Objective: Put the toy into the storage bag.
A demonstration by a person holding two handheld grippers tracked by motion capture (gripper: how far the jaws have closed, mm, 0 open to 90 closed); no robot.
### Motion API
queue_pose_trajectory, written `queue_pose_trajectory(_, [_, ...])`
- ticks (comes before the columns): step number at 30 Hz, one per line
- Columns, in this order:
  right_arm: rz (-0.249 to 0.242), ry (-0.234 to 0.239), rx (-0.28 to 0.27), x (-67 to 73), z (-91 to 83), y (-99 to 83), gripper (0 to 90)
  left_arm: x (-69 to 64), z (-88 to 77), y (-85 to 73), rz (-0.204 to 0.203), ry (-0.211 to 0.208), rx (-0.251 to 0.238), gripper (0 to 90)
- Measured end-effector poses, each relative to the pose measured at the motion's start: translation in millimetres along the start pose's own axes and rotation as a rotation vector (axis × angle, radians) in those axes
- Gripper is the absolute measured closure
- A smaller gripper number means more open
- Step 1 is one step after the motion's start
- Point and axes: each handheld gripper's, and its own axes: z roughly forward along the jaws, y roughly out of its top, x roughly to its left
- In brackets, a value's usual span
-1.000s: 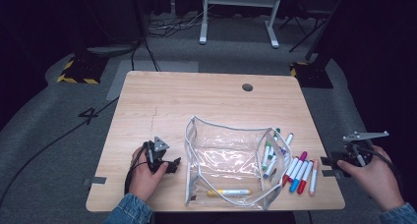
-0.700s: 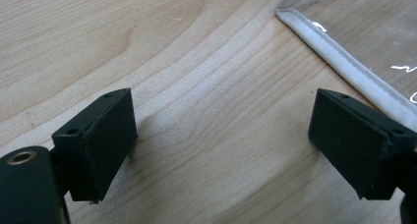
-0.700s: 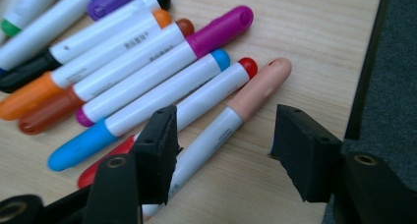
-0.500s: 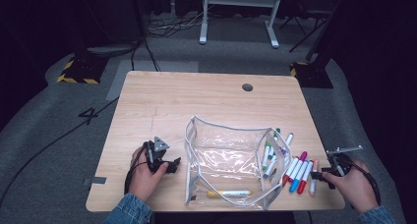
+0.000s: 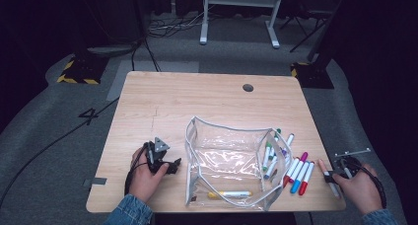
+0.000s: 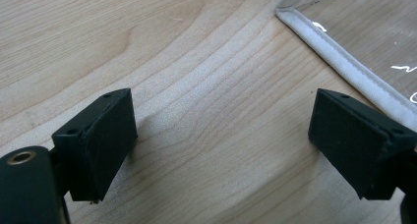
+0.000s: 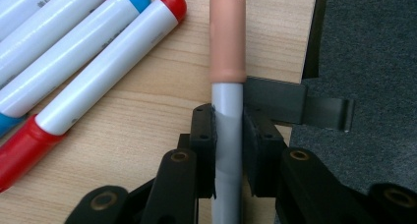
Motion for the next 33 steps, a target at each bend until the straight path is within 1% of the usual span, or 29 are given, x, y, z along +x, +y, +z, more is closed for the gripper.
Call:
queue_pose_trajectory(1, [0.0,0.003,0.001,-0.4,-0.3,0.3,76.9,0.0,0.0,0.0,0.0,0.0,0.0,11.3])
queue_pose_trajectory(3, [0.003,0.017,-0.012,-1.0,-3.5,1.2,77.1,0.0,0.1,-0.1,-0.001,0.0,-0.001,11.3])
queue_pose_trajectory(6, [-0.005,0.034,-0.049,-0.8,-15.6,5.2,77.1,0.0,0.0,0.0,0.0,0.0,0.0,11.3])
queue_pose_trajectory(8, [-0.008,0.052,-0.069,1.8,-26.5,8.9,77.1,0.0,0.1,0.0,0.0,0.0,-0.001,11.3])
queue_pose_trajectory(11, [-0.04,0.073,-0.1,7.3,-44.2,15.9,77.1,0.1,0.0,0.0,0.001,0.0,0.0,11.3])
queue_pose_trajectory(14, [-0.087,0.095,-0.147,15.2,-62.3,24.1,77.1,0.0,0.1,-0.1,0.0,0.0,-0.001,11.3])
queue_pose_trajectory(16, [-0.109,0.117,-0.173,21.9,-74.3,29.5,77.1,0.0,0.1,-0.1,0.0,0.0,-0.002,11.3])
queue_pose_trajectory(20, [-0.165,0.144,-0.206,38.1,-96.5,41.1,77.1,0.0,0.0,0.0,0.0,0.0,0.0,11.3])
queue_pose_trajectory(25, [-0.237,0.183,-0.242,62.8,-121.2,55.3,77.1,0.0,0.0,0.0,0.0,0.0,0.0,11.3])
queue_pose_trajectory(27, [-0.277,0.198,-0.261,75.4,-132.4,61.8,77.1,0.0,0.1,-0.1,0.0,0.0,-0.002,11.3])
queue_pose_trajectory(30, [-0.33,0.221,-0.292,90.6,-146.1,69.7,77.1,0.0,0.0,0.0,0.0,0.0,0.0,11.3])
queue_pose_trajectory(31, [-0.33,0.221,-0.292,90.6,-146.1,69.7,77.1,0.0,0.0,0.0,0.0,0.0,0.0,11.3])
queue_pose_trajectory(32, [-0.365,0.241,-0.308,102.6,-156.6,75.8,77.1,0.1,0.0,0.0,0.0,0.0,0.0,11.3])
queue_pose_trajectory(33, [-0.365,0.241,-0.308,102.6,-156.6,75.8,77.1,0.1,0.0,0.0,0.0,0.0,0.0,11.3])
